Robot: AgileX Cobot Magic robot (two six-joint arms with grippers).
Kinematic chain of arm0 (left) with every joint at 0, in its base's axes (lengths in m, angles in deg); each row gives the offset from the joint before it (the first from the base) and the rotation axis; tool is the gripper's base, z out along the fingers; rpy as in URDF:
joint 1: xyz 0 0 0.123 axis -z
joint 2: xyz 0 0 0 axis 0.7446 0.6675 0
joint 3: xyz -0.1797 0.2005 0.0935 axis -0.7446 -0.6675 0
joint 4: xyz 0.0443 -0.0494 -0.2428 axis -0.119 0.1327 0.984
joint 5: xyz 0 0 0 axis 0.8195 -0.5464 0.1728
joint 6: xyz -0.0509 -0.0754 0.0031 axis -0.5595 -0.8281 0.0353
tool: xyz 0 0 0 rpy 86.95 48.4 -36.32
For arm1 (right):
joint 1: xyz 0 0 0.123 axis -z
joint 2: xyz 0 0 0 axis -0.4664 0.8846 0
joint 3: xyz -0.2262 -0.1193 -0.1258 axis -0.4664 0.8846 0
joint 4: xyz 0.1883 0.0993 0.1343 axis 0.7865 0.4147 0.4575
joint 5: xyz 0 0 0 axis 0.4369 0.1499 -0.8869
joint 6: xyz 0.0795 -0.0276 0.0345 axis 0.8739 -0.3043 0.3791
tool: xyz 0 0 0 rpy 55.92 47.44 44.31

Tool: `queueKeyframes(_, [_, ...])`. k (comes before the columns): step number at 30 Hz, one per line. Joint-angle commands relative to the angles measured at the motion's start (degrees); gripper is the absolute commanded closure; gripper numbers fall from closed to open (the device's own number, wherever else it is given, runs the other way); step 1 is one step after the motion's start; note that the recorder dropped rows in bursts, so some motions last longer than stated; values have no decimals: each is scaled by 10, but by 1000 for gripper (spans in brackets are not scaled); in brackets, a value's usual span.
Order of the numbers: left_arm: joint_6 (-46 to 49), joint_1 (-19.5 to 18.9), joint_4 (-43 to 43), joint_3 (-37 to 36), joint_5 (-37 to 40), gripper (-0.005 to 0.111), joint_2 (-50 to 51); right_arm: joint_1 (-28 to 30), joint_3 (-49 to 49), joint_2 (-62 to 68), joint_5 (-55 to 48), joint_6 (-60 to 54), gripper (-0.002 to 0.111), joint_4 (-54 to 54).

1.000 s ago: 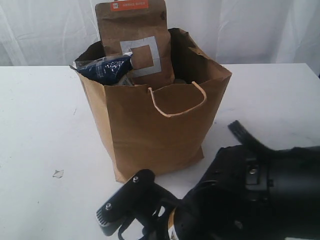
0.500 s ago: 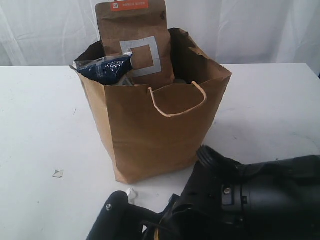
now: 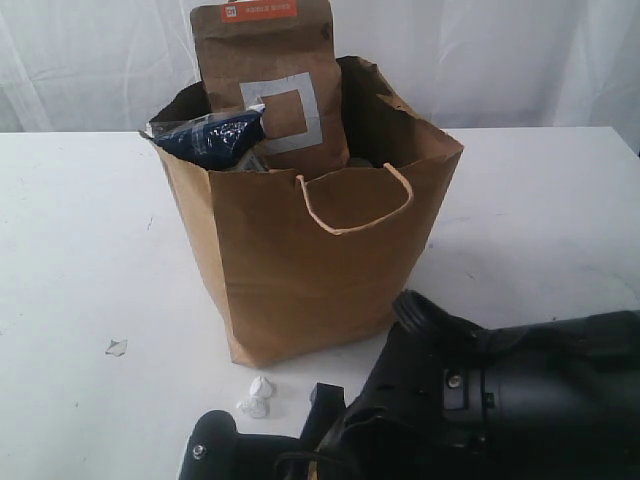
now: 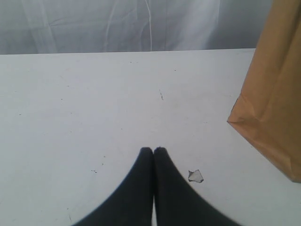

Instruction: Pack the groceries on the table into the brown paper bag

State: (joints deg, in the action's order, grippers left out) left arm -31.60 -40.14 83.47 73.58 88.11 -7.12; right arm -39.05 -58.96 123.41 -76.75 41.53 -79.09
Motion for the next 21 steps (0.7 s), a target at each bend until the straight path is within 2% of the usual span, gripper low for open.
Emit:
queueKeyframes(1, [0,-1,0,-2,1,107,-3,-1,-2,11,4,22,51,38])
queueKeyframes(7, [0,-1,0,-2,1,107,-3,0,-2,21,42,246,51,86])
queueKeyframes(8, [0,-1,0,-2,1,107,-3,1,-2,21,68,326,51,87])
queueKeyframes(11, [0,-1,0,-2,1,107,-3,9,-2,21,107,422,51,87])
queueKeyframes(15, [0,-1,0,-2,1,107,-3,13,-2,21,173,491,51,86])
queueKeyframes(21, [0,-1,0,-2,1,107,-3,13,-3,112,208,492,45,92])
